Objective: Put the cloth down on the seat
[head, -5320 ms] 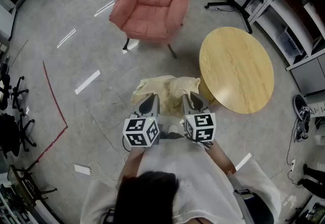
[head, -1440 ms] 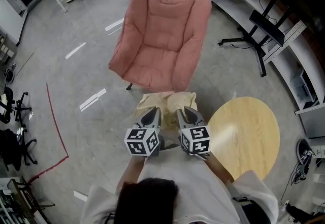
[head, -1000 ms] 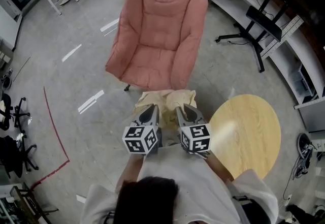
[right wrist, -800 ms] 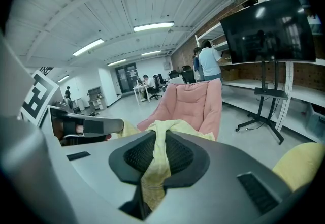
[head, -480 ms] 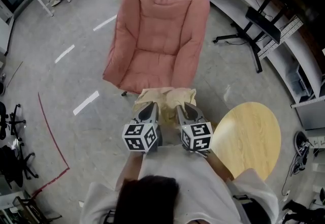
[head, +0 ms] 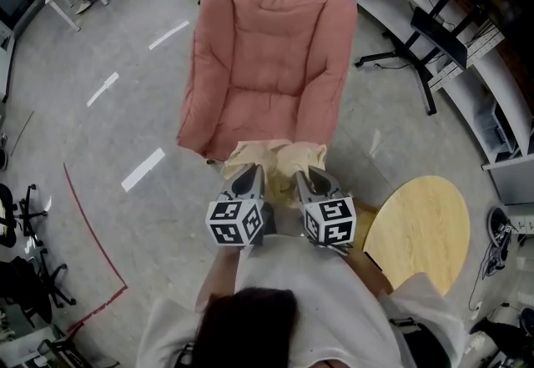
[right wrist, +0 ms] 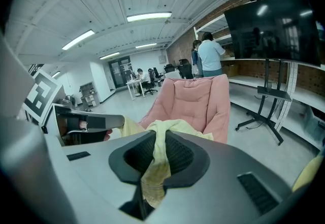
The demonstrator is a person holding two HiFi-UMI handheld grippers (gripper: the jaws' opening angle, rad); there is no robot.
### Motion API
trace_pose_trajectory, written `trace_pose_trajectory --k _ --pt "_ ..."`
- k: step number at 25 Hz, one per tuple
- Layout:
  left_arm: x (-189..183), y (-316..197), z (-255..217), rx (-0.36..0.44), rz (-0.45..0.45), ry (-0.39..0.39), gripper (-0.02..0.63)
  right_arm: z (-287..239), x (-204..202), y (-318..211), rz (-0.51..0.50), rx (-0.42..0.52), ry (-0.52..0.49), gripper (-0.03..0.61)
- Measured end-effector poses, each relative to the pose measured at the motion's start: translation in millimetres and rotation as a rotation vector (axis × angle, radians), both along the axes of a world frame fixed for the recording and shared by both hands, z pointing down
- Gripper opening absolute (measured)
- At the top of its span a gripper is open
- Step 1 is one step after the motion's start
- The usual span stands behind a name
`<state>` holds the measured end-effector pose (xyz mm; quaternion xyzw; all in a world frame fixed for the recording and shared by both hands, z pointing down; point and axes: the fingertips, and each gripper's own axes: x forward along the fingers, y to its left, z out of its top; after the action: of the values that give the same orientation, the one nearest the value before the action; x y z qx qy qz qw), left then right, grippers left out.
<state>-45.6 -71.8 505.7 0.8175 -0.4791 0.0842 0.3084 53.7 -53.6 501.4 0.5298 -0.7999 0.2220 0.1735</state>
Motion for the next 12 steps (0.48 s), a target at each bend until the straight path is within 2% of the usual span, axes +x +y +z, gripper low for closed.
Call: trace_pose_trajectory --k 12 --pt "-26 -82 2 -0.013 0.077 0.005 0.032 4 -28 -80 0.068 -0.019 0.006 0.069"
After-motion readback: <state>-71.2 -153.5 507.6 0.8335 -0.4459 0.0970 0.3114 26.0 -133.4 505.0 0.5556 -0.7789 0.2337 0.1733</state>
